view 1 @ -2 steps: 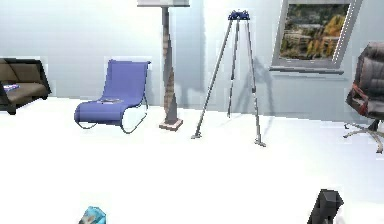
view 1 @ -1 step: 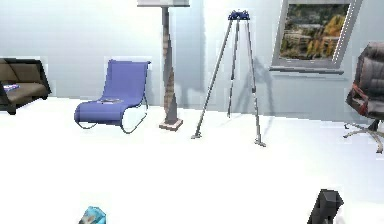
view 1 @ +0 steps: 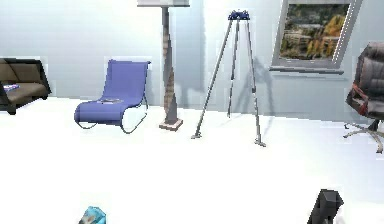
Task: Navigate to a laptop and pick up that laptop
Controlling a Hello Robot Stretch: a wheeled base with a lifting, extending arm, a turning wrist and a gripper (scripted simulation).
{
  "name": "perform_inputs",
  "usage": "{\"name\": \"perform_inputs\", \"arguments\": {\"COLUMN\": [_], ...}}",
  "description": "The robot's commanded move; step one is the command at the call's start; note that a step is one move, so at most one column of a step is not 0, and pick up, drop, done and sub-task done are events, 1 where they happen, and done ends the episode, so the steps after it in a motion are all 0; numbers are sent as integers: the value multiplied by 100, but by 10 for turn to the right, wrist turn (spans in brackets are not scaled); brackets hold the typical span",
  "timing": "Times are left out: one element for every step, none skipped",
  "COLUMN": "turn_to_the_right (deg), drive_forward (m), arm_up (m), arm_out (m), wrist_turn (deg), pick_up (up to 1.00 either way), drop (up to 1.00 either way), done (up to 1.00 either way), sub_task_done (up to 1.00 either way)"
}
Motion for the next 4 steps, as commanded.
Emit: {"name": "perform_inputs", "arguments": {"turn_to_the_right": [0, 0, 0, 0], "drive_forward": [0, 0, 0, 0], "arm_up": [0, 0, -30, 0], "arm_out": [0, 0, 0, 0], "wrist_turn": [450, 90, 0, 0], "pick_up": [0, 0, 0, 100], "drop": [0, 0, 0, 0], "done": [0, 0, 0, 0], "sub_task_done": [0, 0, 0, 0]}}
